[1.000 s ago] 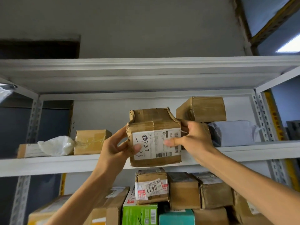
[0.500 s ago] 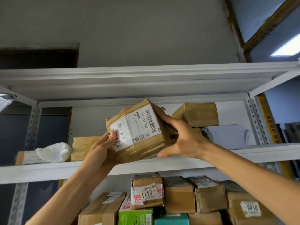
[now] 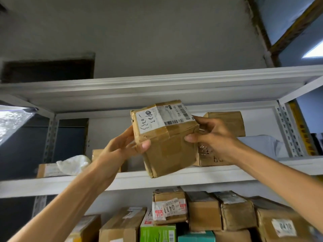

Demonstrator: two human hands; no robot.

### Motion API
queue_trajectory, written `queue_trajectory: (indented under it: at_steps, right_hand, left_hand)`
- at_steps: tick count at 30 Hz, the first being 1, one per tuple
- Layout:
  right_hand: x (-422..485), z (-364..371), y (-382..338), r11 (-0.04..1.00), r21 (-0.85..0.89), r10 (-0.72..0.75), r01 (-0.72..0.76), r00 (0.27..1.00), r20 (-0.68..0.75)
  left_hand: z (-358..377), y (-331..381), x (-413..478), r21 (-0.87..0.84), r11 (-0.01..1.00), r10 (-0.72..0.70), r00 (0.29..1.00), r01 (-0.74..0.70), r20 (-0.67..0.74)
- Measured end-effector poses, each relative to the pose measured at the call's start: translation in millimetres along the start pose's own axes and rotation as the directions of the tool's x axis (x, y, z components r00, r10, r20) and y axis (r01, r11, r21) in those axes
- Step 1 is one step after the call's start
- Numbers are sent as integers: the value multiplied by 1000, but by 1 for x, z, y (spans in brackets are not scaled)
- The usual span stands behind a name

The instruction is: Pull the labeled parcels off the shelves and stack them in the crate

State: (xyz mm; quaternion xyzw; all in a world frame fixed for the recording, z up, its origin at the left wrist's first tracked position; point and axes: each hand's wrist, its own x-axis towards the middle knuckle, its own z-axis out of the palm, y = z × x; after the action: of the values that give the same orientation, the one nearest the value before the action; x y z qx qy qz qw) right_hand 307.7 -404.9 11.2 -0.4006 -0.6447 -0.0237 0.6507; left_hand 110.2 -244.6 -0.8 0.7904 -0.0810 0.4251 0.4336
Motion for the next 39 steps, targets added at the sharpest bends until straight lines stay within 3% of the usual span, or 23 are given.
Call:
queue_trajectory:
  at_steps: [4,7,11,14,17,23,26,29,31,35,37,39]
  right_hand:
    - [1,-10,6,976,134,174,-171,985,-13]
    - [-5,-15,15,928,292,253,-231,967,-39]
    - [-6,-18,10,958,195,236,-208,963,-131]
    - [3,-15,-2,973,-70,191,-218,943,-274]
    - [14,-12,-15,935,-269,187,-232,965,-183]
    - [6,-15,-7,941,-320,191,-113,955,225]
    - [13,-4,12,957,-256,196,-135,954,229]
    - [29,10,27,944,-317,124,-88,988,94]
    - [34,14,33,955,-284,100,-89,995,24]
    - [34,20,50,994,-66,80,-91,985,-154]
    - [40,28,58,995,-65,61,-75,979,-197]
    - [50,37,66,982,-163,64,-99,975,-213]
  left_hand:
    - [15,-4,-5,151,977,148,989,-150,26]
    - [21,5,-2,178,974,142,990,-139,-2]
    - [21,7,12,237,968,79,997,-80,15]
    - [17,-4,17,154,985,72,997,-75,28]
    - [20,-16,19,41,999,28,996,-25,-82]
    - [19,-32,28,-311,941,-223,937,135,-268]
    - [15,-38,33,-370,912,-293,914,179,-281]
    - [11,-41,32,-459,856,-366,906,238,-213]
    - [6,-39,29,-343,918,-274,942,197,-192]
    - [-6,-29,30,11,1000,30,994,-29,-104]
    - [-9,-31,33,151,988,65,988,-44,-138]
    - [-13,-43,36,152,988,59,973,-25,-223]
